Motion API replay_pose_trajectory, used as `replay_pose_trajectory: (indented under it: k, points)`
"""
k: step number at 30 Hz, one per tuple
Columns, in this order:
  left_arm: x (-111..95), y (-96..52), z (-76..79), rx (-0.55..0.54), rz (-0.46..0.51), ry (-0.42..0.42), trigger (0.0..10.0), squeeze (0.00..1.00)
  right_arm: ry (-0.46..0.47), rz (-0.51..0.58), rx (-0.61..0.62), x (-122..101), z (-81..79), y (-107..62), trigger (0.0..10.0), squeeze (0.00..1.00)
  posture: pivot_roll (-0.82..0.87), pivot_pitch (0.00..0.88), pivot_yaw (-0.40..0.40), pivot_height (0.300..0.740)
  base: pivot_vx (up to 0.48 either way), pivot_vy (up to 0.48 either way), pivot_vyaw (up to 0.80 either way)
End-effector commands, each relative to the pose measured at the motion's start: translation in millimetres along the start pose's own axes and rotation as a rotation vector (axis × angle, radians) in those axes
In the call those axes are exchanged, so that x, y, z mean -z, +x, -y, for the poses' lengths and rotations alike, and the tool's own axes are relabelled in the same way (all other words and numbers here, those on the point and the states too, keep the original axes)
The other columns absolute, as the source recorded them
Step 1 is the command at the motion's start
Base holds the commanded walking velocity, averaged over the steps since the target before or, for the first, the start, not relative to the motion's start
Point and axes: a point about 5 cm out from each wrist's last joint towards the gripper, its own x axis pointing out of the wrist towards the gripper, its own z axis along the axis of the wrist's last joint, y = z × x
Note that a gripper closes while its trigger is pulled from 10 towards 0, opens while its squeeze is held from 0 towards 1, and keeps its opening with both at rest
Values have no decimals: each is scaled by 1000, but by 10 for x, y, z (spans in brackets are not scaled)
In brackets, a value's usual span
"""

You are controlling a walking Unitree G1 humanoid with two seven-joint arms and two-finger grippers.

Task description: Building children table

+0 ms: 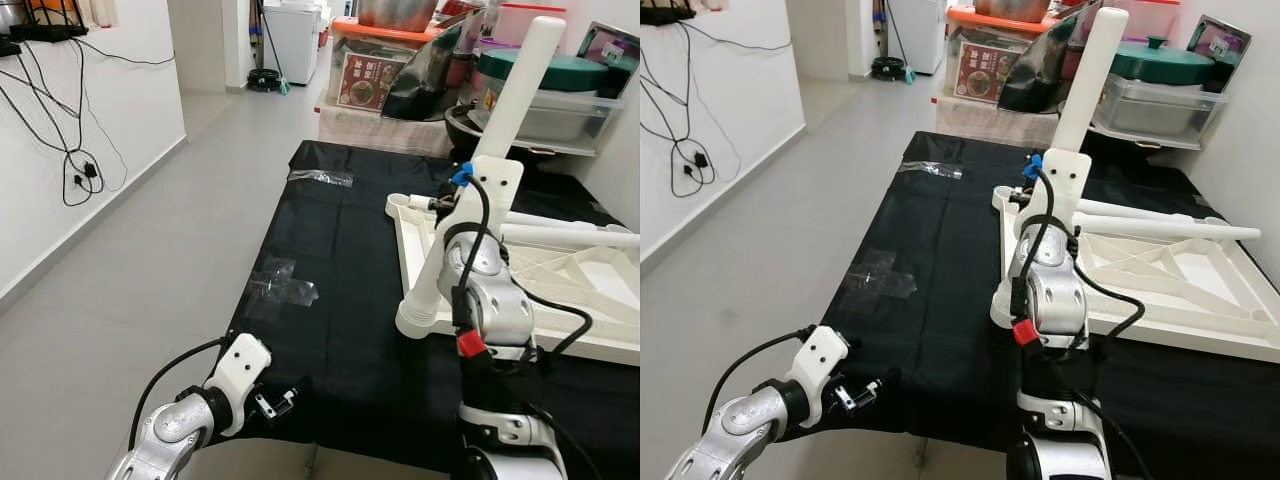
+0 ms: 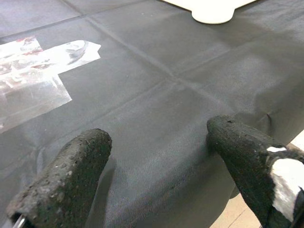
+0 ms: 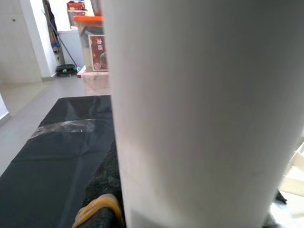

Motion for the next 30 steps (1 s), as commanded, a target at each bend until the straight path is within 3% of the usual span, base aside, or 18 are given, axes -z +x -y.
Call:
replay_pose_trajectory:
  k: [1,9,23,24,25,26,30]
  points:
    - [11,21,26,7,-2,0,10000,0,-62,-183,57,366,105,22,10000,0,10,0,-98,740,0,0,0]
    - [12,21,26,12,-6,6,10000,0,-72,-183,-15,360,70,22,10000,0,6,0,-93,740,0,0,0]
    - [-3,40,18,17,-3,6,10000,0,-61,-191,-2,316,97,40,10000,0,0,0,-89,740,0,0,0]
    - [-4,39,16,17,-3,6,10000,0,-59,-189,-3,314,95,38,10000,86,0,0,-89,740,0,0,0]
    - [-4,39,16,17,-3,6,10000,0,-59,-189,-3,314,95,38,10000,86,0,0,-89,740,0,0,0]
    - [-2,38,13,17,-3,6,10000,0,-53,-190,-4,307,94,37,10000,627,-3,0,-88,740,0,0,0]
    - [0,38,11,17,-4,5,10000,0,-50,-191,-6,303,95,36,10000,627,-3,0,-88,740,0,0,0]
